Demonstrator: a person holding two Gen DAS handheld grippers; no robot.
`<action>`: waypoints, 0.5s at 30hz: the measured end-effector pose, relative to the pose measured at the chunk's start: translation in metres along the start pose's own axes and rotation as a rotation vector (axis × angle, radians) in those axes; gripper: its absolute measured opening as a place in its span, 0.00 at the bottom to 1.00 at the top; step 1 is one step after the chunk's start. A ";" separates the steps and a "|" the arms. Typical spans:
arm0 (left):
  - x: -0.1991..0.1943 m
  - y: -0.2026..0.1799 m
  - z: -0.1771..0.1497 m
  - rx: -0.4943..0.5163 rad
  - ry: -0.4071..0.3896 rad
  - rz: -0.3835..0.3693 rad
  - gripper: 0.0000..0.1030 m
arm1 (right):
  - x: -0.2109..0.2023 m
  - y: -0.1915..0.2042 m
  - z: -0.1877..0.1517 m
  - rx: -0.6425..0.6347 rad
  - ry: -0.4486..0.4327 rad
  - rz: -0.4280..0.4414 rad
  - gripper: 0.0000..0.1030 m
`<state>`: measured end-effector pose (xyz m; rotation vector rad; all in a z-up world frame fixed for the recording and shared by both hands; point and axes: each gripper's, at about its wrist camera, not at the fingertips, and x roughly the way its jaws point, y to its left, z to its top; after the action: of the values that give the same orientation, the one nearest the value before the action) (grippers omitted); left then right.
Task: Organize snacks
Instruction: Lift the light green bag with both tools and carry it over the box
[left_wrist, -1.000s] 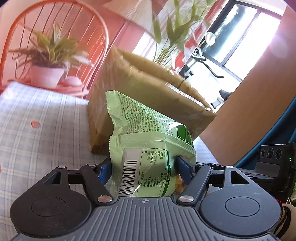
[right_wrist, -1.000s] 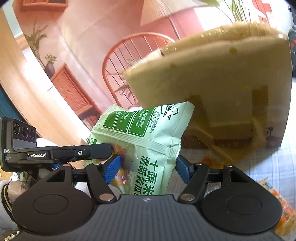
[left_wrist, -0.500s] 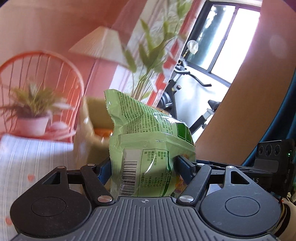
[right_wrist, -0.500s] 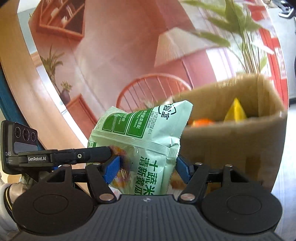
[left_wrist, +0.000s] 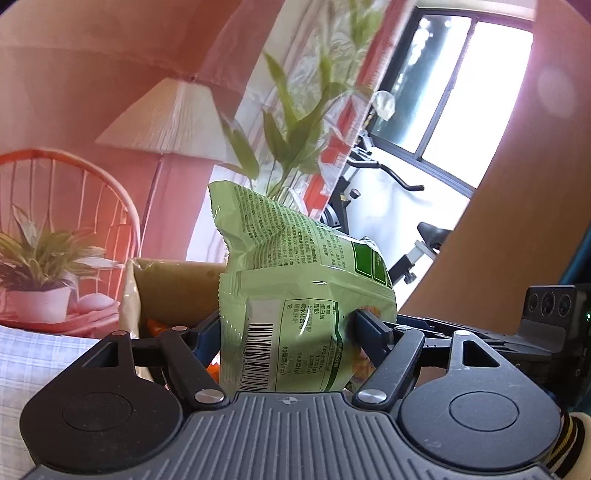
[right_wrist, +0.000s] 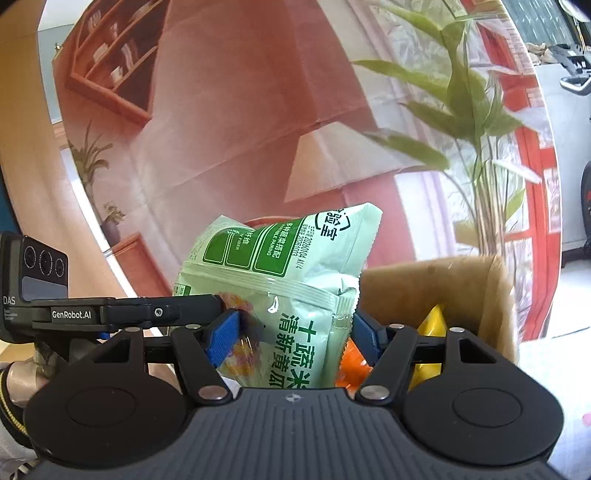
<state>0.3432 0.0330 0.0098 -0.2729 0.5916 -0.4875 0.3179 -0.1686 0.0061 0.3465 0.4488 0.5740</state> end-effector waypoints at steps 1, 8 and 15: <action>0.007 0.003 0.001 -0.011 0.005 0.001 0.75 | 0.005 -0.005 0.003 -0.003 0.004 -0.007 0.66; 0.059 0.019 0.004 -0.056 0.089 0.055 0.77 | 0.052 -0.048 0.007 0.035 0.080 -0.040 0.66; 0.100 0.027 0.003 -0.019 0.164 0.113 0.76 | 0.088 -0.079 -0.001 0.079 0.153 -0.088 0.66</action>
<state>0.4274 0.0047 -0.0443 -0.2173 0.7672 -0.3970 0.4185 -0.1789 -0.0562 0.3579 0.6320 0.4993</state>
